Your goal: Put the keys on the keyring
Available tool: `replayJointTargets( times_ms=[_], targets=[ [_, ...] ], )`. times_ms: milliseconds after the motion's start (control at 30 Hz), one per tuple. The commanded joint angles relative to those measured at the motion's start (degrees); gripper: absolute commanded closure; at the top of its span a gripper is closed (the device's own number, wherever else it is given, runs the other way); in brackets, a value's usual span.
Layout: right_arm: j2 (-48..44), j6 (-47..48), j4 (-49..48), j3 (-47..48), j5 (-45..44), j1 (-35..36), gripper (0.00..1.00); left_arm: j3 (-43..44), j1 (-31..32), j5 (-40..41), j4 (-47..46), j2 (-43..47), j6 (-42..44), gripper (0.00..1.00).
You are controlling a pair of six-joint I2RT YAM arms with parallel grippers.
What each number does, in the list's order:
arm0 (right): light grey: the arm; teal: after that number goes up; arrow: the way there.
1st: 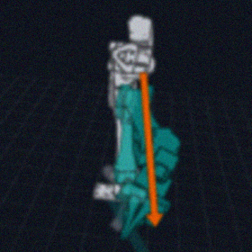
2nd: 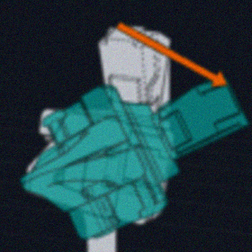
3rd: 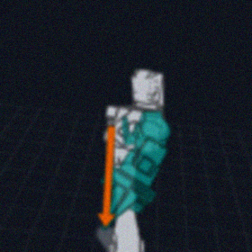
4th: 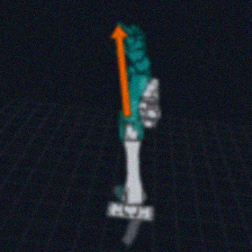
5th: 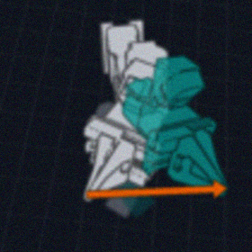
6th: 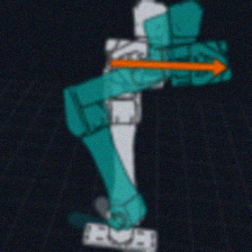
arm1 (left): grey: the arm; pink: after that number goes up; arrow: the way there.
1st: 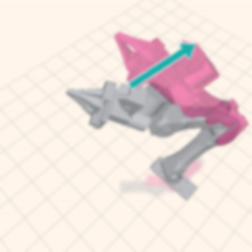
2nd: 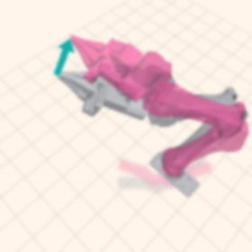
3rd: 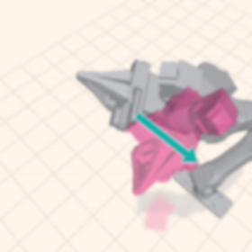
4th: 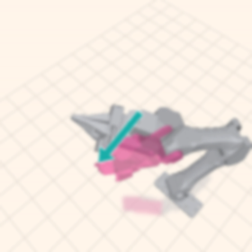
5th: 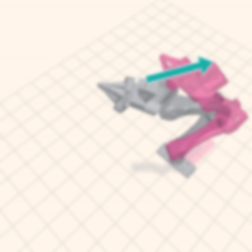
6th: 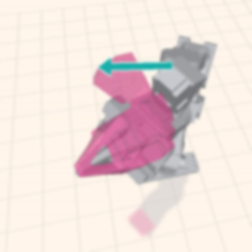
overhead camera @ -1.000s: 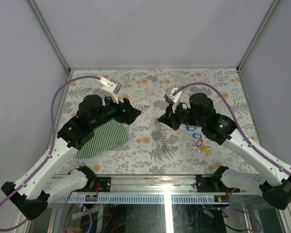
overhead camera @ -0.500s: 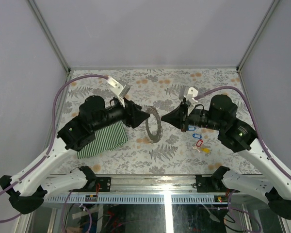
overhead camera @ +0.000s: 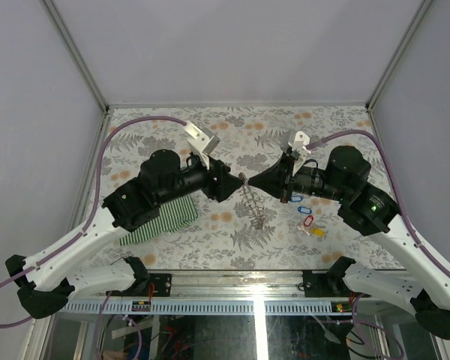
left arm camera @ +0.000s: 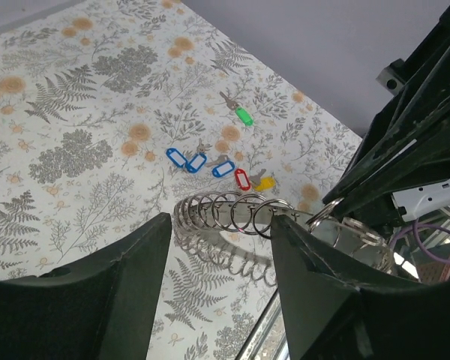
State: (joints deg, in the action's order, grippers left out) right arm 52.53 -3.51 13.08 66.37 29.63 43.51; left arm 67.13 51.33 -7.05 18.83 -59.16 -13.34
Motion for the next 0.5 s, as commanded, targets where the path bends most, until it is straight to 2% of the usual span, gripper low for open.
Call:
replayJointTargets(
  times_ms=[0, 467],
  targets=[
    [-1.37, -1.63, -5.5, 3.08, -0.37, -0.05, 1.0, 2.15, 2.13, 2.13, -4.1, -0.8, 1.61, 0.43],
    [-2.75, -2.69, -5.41, 2.18, -6.82, -0.01, 1.0, 1.61, 4.53, 4.97, -4.33, -0.13, 2.27, 0.37]
  ],
)
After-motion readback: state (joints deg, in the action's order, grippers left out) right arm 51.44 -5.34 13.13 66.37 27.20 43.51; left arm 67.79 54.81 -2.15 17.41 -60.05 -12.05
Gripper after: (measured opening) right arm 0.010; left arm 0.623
